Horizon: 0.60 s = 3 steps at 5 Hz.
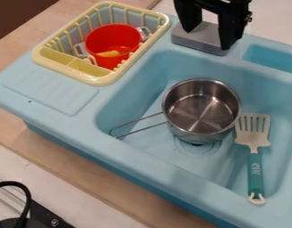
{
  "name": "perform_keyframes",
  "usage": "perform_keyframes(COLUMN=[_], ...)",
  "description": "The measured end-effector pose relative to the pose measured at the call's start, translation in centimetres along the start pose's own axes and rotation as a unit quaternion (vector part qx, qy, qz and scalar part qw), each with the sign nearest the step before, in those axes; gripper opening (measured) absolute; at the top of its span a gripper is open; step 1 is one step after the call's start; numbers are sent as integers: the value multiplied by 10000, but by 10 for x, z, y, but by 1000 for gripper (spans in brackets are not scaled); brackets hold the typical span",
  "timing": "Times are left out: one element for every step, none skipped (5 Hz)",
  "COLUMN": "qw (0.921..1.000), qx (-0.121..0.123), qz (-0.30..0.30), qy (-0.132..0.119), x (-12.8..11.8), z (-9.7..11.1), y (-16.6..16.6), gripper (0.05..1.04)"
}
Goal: Move the spatula on top of the silver pot
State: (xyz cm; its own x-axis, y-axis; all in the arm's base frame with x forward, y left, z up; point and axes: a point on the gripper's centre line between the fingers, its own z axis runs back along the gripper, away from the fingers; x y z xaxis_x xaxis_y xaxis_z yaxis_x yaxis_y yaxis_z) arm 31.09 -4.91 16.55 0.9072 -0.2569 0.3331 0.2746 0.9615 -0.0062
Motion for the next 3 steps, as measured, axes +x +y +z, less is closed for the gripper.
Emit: perform_keyframes(qw=[9999,9988,9969], qx=[-23,47,172], qz=[39,385,606], qy=[152,302,472], x=[-6,-15,-29], z=[-7,-11,-3], y=[-1,-13,-25], gripper=[997,997,997])
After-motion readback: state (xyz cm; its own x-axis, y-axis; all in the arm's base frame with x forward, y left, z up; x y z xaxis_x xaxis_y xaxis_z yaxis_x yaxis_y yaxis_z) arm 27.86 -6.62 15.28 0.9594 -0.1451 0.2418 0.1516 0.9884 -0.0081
